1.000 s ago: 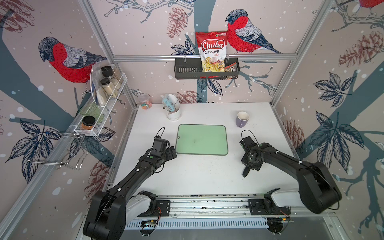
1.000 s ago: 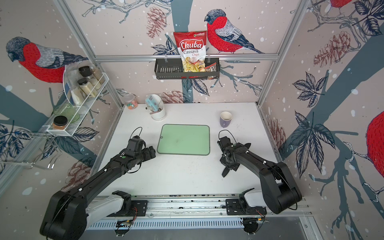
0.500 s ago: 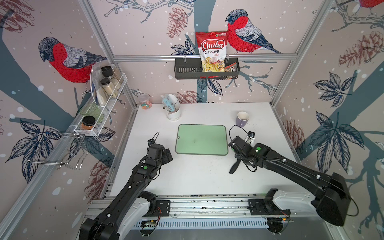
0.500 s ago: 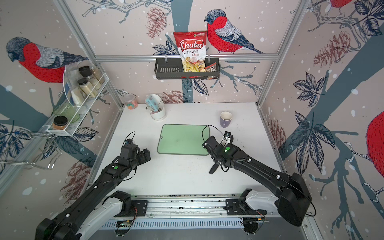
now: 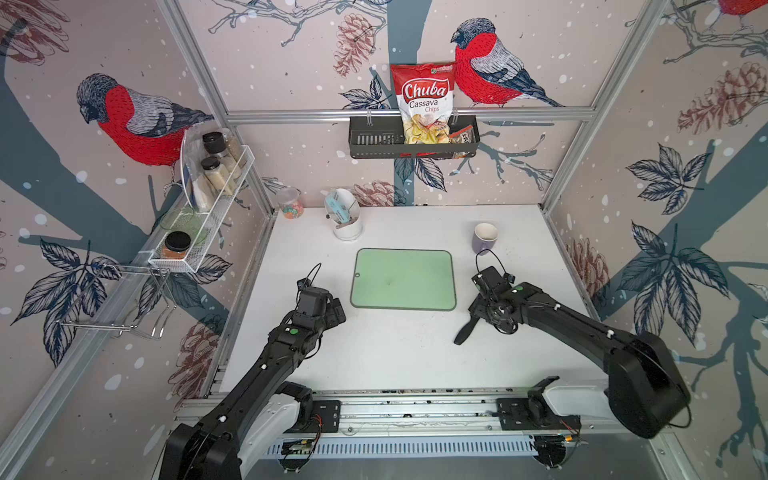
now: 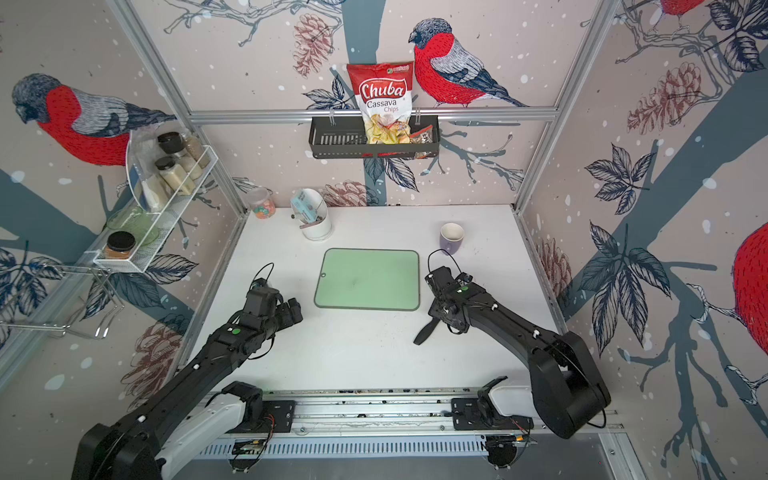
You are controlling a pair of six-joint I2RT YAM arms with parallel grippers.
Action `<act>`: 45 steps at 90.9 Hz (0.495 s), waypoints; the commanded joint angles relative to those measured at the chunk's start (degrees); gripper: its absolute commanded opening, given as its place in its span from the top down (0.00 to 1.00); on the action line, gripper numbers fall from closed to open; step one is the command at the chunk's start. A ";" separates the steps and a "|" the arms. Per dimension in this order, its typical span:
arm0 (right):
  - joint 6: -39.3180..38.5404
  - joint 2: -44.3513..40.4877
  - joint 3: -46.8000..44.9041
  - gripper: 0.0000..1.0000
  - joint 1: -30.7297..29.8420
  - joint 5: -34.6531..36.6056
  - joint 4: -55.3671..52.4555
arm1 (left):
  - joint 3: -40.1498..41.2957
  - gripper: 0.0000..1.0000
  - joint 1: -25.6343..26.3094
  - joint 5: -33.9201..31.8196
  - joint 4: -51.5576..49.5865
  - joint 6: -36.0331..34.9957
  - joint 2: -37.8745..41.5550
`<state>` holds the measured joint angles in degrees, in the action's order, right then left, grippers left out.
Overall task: Align the knife with the edge of the cutting board
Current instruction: Pick up the knife at the center of the board.
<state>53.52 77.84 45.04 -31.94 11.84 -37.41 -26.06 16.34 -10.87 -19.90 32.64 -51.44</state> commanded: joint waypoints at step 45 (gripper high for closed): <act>4.62 17.51 6.91 0.39 -7.52 -6.42 -1.93 | -0.03 0.04 0.04 -0.39 1.16 0.05 0.47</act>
<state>55.90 93.82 51.70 -38.94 7.09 -37.08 -26.06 16.34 -10.90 -19.88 32.67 -50.96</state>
